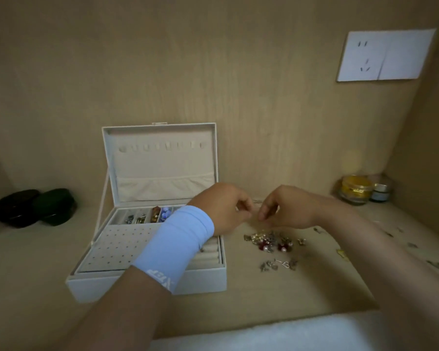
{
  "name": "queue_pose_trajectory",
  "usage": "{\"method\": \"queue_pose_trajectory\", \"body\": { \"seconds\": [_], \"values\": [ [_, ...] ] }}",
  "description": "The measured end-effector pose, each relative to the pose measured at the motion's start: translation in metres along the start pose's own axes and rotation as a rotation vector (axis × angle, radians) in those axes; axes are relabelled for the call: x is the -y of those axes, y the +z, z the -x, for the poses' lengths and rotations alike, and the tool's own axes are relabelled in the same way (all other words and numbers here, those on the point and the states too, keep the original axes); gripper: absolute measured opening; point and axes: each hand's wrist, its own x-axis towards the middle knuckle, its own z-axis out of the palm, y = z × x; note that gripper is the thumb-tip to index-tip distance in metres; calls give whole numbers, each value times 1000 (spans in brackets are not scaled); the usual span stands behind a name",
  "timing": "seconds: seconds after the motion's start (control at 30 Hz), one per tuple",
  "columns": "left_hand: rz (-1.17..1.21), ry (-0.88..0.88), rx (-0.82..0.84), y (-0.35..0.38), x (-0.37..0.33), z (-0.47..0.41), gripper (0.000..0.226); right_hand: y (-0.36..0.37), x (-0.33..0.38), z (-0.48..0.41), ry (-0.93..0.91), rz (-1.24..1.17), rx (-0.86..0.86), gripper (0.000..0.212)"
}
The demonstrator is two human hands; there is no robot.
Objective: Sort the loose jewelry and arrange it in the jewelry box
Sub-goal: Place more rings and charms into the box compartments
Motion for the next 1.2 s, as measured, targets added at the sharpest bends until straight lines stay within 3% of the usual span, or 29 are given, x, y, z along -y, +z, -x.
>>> {"method": "queue_pose_trajectory", "body": {
  "seconds": [0.13,0.37,0.8,0.93,1.07,1.2],
  "values": [
    [-151,-93,208,18,-8,-26,20,7,-19,-2,1,-12,46,16],
    [-213,-160,310,38,-5,-45,15,0,-33,-2,24,2,187,14],
    [51,-144,231,21,3,-32,15,-18,-44,4,76,-90,251,7],
    [265,-182,198,20,5,-32,17,-13,-45,-1,77,-97,174,5],
    [373,-193,144,23,9,-35,25,-5,-43,-1,64,-102,219,8],
    [336,-154,181,22,8,-36,25,6,-34,-10,27,-86,17,7]
  ]
}}
